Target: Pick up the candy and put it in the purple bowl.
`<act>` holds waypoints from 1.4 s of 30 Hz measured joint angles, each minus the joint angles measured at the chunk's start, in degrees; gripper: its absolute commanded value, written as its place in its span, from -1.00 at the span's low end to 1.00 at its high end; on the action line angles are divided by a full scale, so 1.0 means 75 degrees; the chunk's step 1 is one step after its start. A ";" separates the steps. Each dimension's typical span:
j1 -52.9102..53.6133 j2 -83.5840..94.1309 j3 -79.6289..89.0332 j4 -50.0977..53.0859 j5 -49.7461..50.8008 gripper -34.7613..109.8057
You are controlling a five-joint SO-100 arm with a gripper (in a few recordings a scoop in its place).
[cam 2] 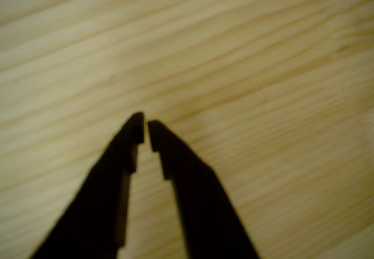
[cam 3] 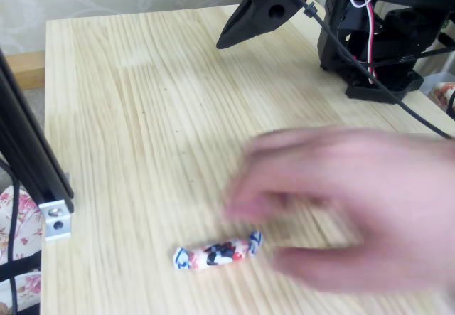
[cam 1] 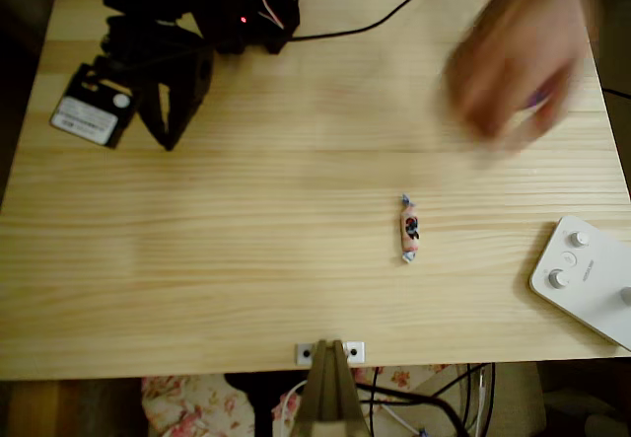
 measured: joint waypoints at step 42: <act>-0.0586 0.0000 -0.0914 0.0258 0.0820 -0.53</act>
